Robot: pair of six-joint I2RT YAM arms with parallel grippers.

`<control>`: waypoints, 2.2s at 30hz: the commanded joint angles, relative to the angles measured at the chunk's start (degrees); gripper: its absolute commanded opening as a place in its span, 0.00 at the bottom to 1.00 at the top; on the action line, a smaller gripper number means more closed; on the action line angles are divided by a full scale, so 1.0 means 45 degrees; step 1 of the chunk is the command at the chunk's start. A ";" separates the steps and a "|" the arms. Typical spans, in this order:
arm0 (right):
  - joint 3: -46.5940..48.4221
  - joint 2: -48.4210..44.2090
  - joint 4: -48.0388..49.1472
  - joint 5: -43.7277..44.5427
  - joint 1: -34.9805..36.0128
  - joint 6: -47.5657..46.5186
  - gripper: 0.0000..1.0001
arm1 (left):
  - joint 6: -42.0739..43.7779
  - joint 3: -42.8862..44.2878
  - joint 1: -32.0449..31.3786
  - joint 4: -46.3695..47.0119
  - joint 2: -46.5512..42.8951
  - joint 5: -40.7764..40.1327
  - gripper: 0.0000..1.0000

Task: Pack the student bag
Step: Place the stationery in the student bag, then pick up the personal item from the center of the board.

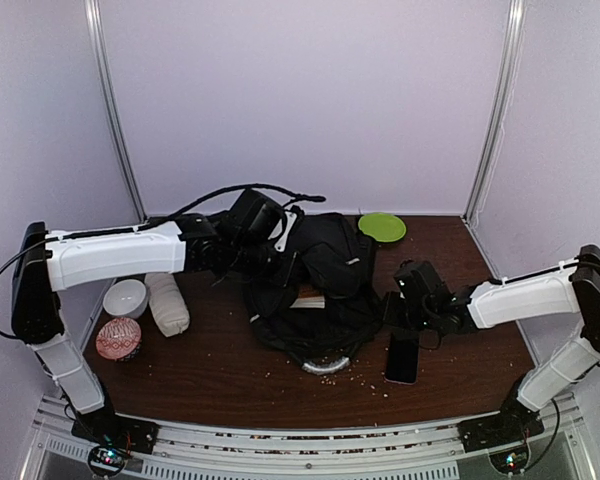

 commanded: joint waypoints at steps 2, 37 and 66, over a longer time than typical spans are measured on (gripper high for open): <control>0.0000 -0.1072 -0.0610 -0.0416 -0.0031 -0.0334 0.50 | -0.0814 -0.0618 0.0427 0.0380 -0.1126 -0.0516 0.50; -0.1475 -0.3255 -0.5568 -0.0903 0.1232 0.1883 0.83 | -0.1750 -0.6725 0.0425 0.0309 -0.7253 -0.2842 0.92; 0.0909 0.1181 -0.8006 -0.0566 0.1884 0.0827 0.76 | -0.1652 -0.8447 0.0428 0.2197 -0.7399 -0.1883 0.88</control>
